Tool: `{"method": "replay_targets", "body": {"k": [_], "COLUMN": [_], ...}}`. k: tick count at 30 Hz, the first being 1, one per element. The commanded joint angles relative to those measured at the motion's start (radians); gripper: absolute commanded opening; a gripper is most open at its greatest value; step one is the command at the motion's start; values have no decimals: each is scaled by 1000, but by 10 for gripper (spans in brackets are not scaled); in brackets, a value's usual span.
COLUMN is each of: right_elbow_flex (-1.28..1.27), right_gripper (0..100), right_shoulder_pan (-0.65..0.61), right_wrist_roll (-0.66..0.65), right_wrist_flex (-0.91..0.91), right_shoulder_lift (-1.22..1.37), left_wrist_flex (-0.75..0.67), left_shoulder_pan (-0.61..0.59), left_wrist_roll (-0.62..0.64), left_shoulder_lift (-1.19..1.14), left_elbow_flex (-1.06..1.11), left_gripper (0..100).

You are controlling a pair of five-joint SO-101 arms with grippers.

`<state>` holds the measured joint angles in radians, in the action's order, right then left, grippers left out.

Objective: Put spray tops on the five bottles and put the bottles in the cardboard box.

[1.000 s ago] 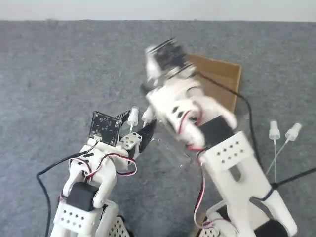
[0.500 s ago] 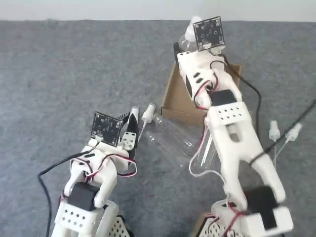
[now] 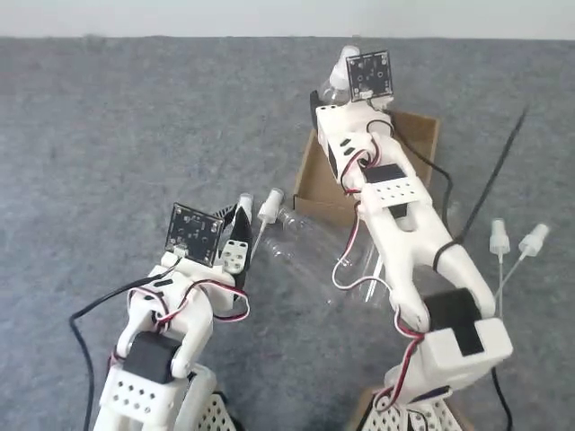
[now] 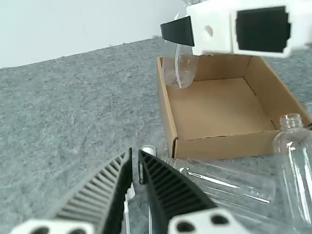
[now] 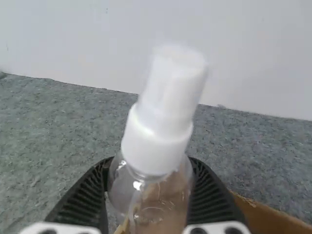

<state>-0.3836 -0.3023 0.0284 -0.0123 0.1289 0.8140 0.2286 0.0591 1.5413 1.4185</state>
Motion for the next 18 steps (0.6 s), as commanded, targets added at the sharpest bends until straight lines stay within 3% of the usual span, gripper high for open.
{"method": "replay_targets", "body": {"k": [1, 18], "right_elbow_flex": [35, 98], "right_gripper": [6, 13], "right_shoulder_pan": [22, 56], "right_wrist_roll": [14, 14], "right_wrist_flex": [-56, -114], "right_shoulder_lift": [18, 211], "left_wrist_flex": [-32, -32], "left_shoulder_pan": [-6, 3], "left_wrist_roll": [-6, -6], "left_shoulder_lift": [15, 15], "left_elbow_flex": [-5, -4], "left_gripper": [9, 9]}}
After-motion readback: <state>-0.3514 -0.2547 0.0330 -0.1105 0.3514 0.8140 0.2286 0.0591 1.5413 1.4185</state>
